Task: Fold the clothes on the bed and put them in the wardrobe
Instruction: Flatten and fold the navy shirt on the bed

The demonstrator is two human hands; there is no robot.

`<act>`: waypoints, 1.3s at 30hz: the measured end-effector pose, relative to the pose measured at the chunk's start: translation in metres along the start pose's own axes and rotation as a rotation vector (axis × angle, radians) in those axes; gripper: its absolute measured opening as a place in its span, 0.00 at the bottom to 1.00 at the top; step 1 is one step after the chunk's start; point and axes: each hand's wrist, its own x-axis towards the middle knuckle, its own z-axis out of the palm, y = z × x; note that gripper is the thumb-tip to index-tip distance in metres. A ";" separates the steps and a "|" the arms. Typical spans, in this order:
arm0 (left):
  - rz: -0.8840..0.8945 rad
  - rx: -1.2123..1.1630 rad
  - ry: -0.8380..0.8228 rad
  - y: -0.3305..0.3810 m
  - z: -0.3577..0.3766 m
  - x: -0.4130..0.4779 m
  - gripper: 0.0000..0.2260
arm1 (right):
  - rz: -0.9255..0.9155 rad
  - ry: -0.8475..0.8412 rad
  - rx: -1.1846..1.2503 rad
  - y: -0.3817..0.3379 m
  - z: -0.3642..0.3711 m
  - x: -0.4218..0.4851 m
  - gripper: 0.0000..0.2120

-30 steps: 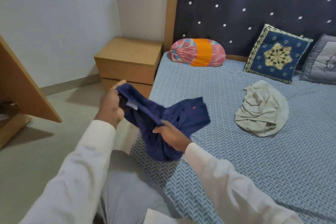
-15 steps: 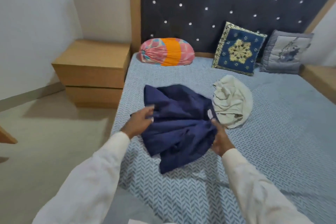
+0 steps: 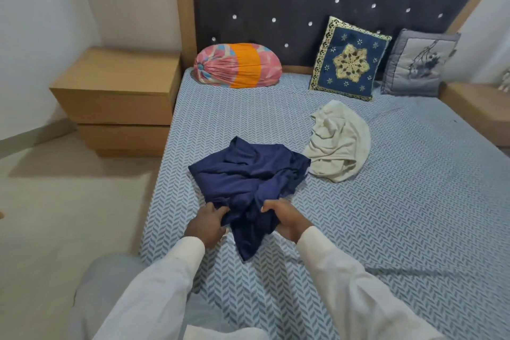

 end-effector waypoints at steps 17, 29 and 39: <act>0.026 -1.440 0.065 0.021 -0.114 -0.037 0.10 | -0.297 -0.615 -0.011 -0.141 0.014 -0.098 0.19; -0.074 -0.964 0.167 -0.014 -0.184 0.010 0.25 | -0.437 0.228 0.018 -0.216 -0.035 -0.024 0.13; -0.240 -0.064 -0.120 -0.044 -0.033 -0.019 0.53 | 0.196 0.599 -0.591 0.046 -0.068 -0.007 0.57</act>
